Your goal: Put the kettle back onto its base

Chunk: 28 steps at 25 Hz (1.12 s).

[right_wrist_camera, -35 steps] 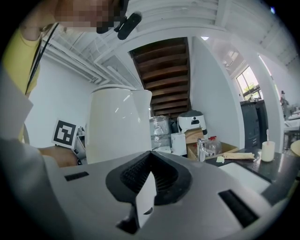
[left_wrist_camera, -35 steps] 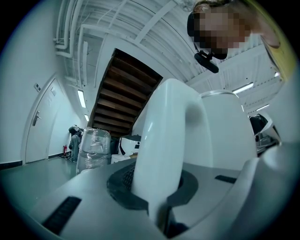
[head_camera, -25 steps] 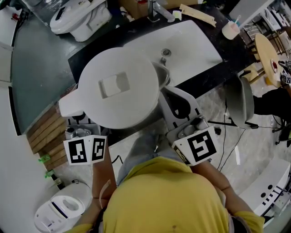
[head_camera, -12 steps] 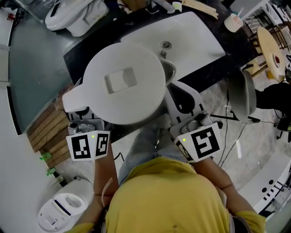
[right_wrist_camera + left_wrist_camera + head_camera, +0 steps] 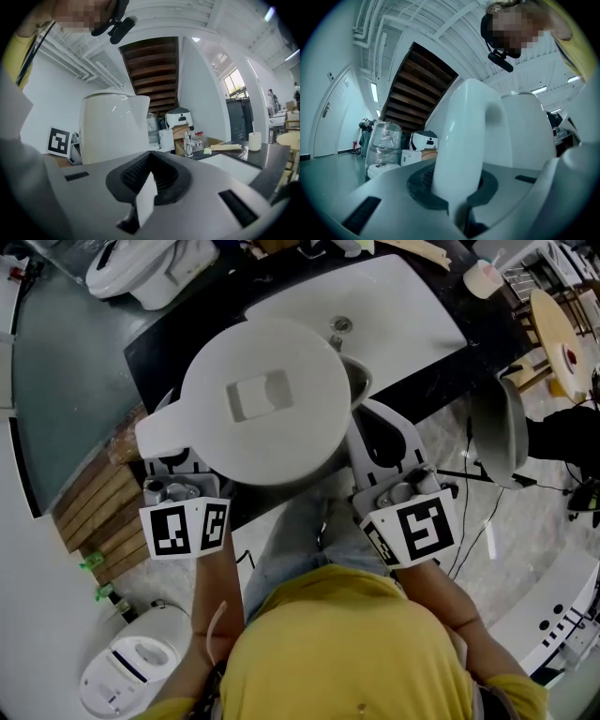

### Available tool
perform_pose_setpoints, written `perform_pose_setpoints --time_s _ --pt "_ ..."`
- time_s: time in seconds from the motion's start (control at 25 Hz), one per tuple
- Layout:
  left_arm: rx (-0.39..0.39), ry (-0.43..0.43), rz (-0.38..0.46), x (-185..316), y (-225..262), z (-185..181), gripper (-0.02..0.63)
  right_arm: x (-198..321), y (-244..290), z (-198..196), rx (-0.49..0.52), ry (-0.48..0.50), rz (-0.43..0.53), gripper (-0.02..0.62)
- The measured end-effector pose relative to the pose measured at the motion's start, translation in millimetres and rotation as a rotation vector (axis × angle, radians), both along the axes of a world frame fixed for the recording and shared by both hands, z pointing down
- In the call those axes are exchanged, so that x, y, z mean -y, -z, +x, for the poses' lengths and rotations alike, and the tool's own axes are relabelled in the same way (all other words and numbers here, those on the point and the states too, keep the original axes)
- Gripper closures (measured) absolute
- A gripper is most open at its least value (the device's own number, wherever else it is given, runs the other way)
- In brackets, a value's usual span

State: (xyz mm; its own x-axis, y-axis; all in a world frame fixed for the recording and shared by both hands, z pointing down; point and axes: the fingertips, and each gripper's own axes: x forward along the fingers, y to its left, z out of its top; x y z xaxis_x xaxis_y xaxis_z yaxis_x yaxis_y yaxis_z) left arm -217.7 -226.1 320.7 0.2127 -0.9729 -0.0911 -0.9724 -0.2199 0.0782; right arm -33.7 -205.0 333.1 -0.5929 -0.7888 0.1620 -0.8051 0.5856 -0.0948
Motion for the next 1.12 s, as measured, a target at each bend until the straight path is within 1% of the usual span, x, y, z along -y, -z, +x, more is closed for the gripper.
perform_pose_setpoints --time_s 0.36,0.76,1.12 --pt "0.001 -0.018 -0.005 4 -12 6 0.569 2 -11 5 -0.006 -0.027 -0.017 0.580" --pt "0.003 -0.021 -0.015 6 -21 8 0.569 4 -17 7 -0.009 -0.035 -0.030 0.580" --pt "-0.003 -0.013 -0.002 5 -28 4 0.569 5 -20 3 -0.028 -0.022 -0.012 0.580"
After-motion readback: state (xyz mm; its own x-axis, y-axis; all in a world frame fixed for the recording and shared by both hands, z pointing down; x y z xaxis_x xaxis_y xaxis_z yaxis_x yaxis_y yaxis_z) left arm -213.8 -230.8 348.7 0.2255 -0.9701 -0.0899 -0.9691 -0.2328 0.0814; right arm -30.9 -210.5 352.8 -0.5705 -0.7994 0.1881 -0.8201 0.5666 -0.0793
